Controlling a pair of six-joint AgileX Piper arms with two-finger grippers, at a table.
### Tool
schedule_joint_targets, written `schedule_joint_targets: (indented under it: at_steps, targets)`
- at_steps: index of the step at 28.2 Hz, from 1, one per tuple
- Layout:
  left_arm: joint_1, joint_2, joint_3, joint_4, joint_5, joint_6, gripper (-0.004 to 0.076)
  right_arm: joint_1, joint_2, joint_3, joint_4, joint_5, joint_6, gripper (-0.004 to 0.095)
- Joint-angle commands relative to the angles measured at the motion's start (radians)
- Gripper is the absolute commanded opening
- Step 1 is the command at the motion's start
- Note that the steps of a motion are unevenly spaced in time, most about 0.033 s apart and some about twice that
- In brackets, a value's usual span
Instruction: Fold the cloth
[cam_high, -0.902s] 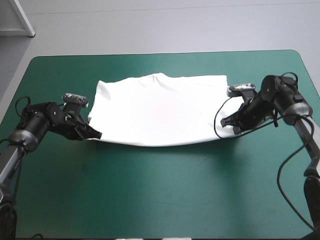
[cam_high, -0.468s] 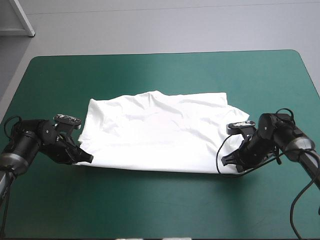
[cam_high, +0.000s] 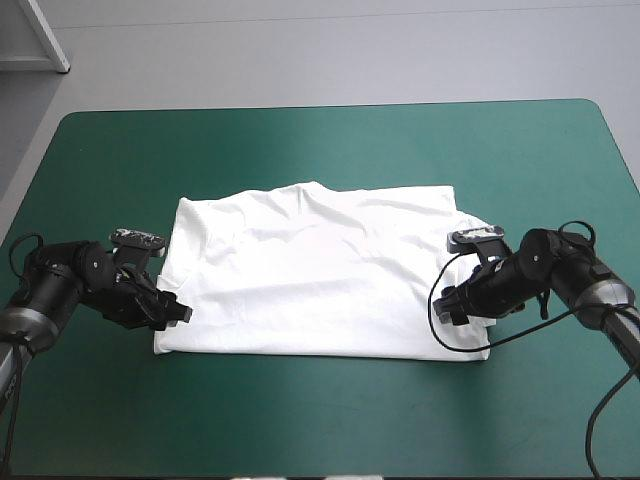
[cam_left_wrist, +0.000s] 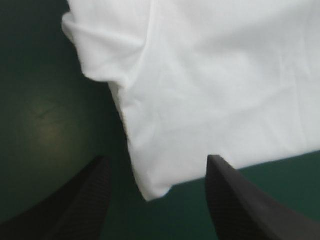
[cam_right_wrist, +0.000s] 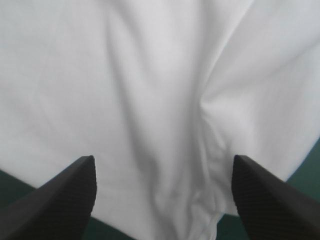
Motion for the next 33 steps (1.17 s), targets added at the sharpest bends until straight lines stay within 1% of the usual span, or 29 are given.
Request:
schedule_joint_targets:
  at_steps: [1, 4, 6, 9, 12, 16, 18, 22, 25, 27, 28, 29, 31, 32, 33]
  targets:
    - [-0.002, -0.026, -0.093, -0.018, -0.064, -0.024, 0.0439, 0.000, -0.046, -0.098, 0.022, -0.047, -0.009, 0.0750]
    - [-0.002, -0.026, -0.199, -0.030, -0.073, -0.024, 0.0438, 0.000, -0.051, -0.188, 0.011, -0.047, -0.006, 0.0742]
    - [-0.002, -0.026, -0.280, -0.030, -0.073, -0.024, 0.0438, 0.000, -0.052, -0.257, -0.017, -0.043, 0.017, 0.0742]
    - [-0.002, -0.026, -0.382, -0.030, -0.073, -0.024, 0.0438, 0.000, -0.052, -0.345, -0.092, -0.027, 0.071, 0.0742]
    - [-0.002, -0.026, -0.475, -0.030, -0.077, -0.024, 0.0438, 0.000, -0.052, -0.423, -0.171, 0.014, 0.115, 0.0742]
    - [-0.002, -0.026, -0.552, -0.030, -0.066, -0.024, 0.0438, -0.002, -0.052, -0.454, -0.246, 0.077, 0.168, 0.0733]
    - [-0.002, -0.026, -0.565, -0.030, -0.062, -0.024, 0.0438, -0.019, -0.048, -0.449, -0.275, 0.093, 0.183, 0.0710]
    - [-0.002, -0.026, -0.567, -0.035, -0.045, -0.024, 0.0438, -0.117, -0.027, -0.425, -0.215, 0.077, 0.165, 0.0694]
    - [-0.002, -0.026, -0.567, -0.038, -0.032, -0.024, 0.0438, -0.214, 0.015, -0.396, -0.130, 0.076, 0.112, 0.0694]
    - [-0.002, -0.026, -0.567, -0.051, -0.032, -0.024, 0.0438, -0.274, 0.052, -0.371, -0.051, 0.076, 0.072, 0.0689]
    - [-0.002, -0.026, -0.567, -0.058, -0.034, -0.024, 0.0438, -0.311, 0.089, -0.355, 0.010, 0.071, 0.033, 0.0665]
    - [-0.002, -0.026, -0.567, -0.061, -0.034, -0.024, 0.0438, -0.315, 0.110, -0.353, 0.035, 0.071, 0.015, 0.0644]
    - [-0.002, -0.026, -0.567, -0.061, -0.034, -0.024, 0.0438, -0.315, 0.146, -0.353, 0.057, 0.069, 0.007, 0.0593]
    - [-0.002, -0.026, -0.567, -0.061, -0.034, -0.024, 0.0438, -0.312, 0.183, -0.353, 0.086, 0.062, -0.011, 0.0537]
    - [-0.002, -0.026, -0.567, -0.061, -0.034, -0.024, 0.0436, -0.312, 0.201, -0.353, 0.099, 0.057, -0.011, 0.0521]
